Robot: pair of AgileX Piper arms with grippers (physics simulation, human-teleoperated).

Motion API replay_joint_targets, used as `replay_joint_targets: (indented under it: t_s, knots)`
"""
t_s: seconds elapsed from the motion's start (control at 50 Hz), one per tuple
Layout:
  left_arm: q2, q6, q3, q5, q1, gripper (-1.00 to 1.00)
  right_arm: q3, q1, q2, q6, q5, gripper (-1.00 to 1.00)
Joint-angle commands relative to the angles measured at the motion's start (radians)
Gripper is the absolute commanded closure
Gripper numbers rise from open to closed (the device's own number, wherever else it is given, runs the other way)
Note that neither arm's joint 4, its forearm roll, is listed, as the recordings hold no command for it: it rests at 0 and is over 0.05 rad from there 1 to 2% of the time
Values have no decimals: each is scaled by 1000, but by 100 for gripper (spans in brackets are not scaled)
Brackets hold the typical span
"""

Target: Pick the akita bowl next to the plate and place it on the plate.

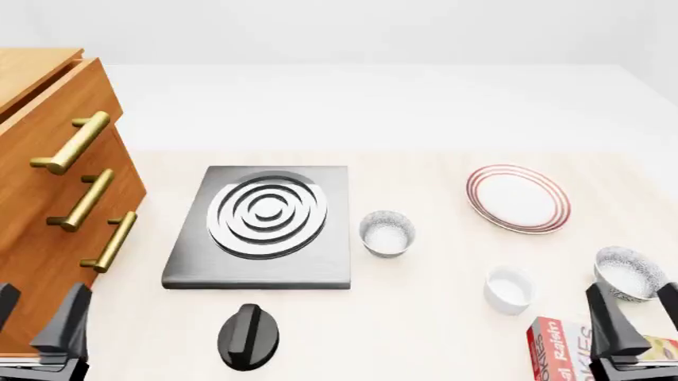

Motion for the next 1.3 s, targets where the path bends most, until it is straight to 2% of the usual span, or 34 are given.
replay_joint_targets:
  t_s: [0.02, 0.06, 0.08, 0.1, 0.12, 0.14, 0.18, 0.24, 0.26, 0.28, 0.3, 0.36, 0.5, 0.56, 0.62, 0.66, 0.68, 0.74, 0.84, 0.94, 1.0, 1.02, 1.08, 1.1, 1.16, 1.2, 1.24, 1.26, 1.3]
  knots:
    - [4, 0, -3, -1, 0, -100, -35, -5, 16, -9, 9, -100]
    - [4, 0, -3, -1, 0, -100, -57, 12, 23, 10, 25, -100]
    - [4, 0, -3, -1, 0, -100, -70, -3, 67, 52, 18, -100]
    - [4, 0, -3, -1, 0, -100, -79, 7, 68, 70, 20, -100]
    - [4, 0, -3, -1, 0, -100, -79, 7, 68, 70, 20, -100]
    - [4, 0, -3, -1, 0, -100, -109, -7, 81, 29, 30, -100]
    - [4, 0, -3, -1, 0, -100, -138, -10, 134, 59, 24, -100]
    - [4, 0, -3, -1, 0, -100, -167, -15, 189, 44, 31, -100]
    - [4, 0, -3, -1, 0, -100, -177, -18, 186, 64, 46, -100]
    - [4, 0, -3, -1, 0, -100, -187, -22, 211, 55, 50, -100]
    - [4, 0, -3, -1, 0, -100, -159, -12, 221, 41, 14, -100]
    - [4, 0, -3, -1, 0, -100, -219, 6, 240, 12, 79, -100]
    - [4, 0, -3, -1, 0, -100, -286, 28, 325, 29, 101, -100]
    - [4, 0, -3, -1, 0, -100, -323, 29, 399, 32, 71, -100]
    - [4, 0, -3, -1, 0, -100, -323, 26, 408, -11, 67, -100]
    - [4, 0, -3, -1, 0, -100, -331, 22, 419, -4, 66, -100]
    - [4, 0, -3, -1, 0, -100, -370, 17, 439, -15, 84, -100]
    - [4, 0, -3, -1, 0, -100, -356, 18, 440, -29, 75, -100]
    - [4, 0, -3, -1, 0, -100, -435, 2, 463, -54, 144, -100]
    - [4, 0, -3, -1, 0, -100, -422, -29, 465, -67, 154, -100]
    - [4, 0, -3, -1, 0, -100, -483, -49, 475, -77, 218, -100]
    - [4, 0, -3, -1, 0, -100, -456, -52, 472, -83, 200, -100]
    - [4, 0, -3, -1, 0, -100, -474, -59, 480, -92, 225, -100]
    - [4, 0, -3, -1, 0, -100, -524, -72, 500, -99, 266, -100]
    - [4, 0, -3, -1, 0, -100, -516, -70, 504, -91, 259, -100]
    - [4, 0, -3, -1, 0, -100, -572, -75, 532, -92, 297, -100]
    - [4, 0, -3, -1, 0, -100, -556, -83, 558, -90, 280, -100]
    - [4, 0, -3, -1, 0, -100, -593, -87, 571, -92, 303, -100]
    - [4, 0, -3, -1, 0, -100, -592, -91, 575, -92, 298, -100]
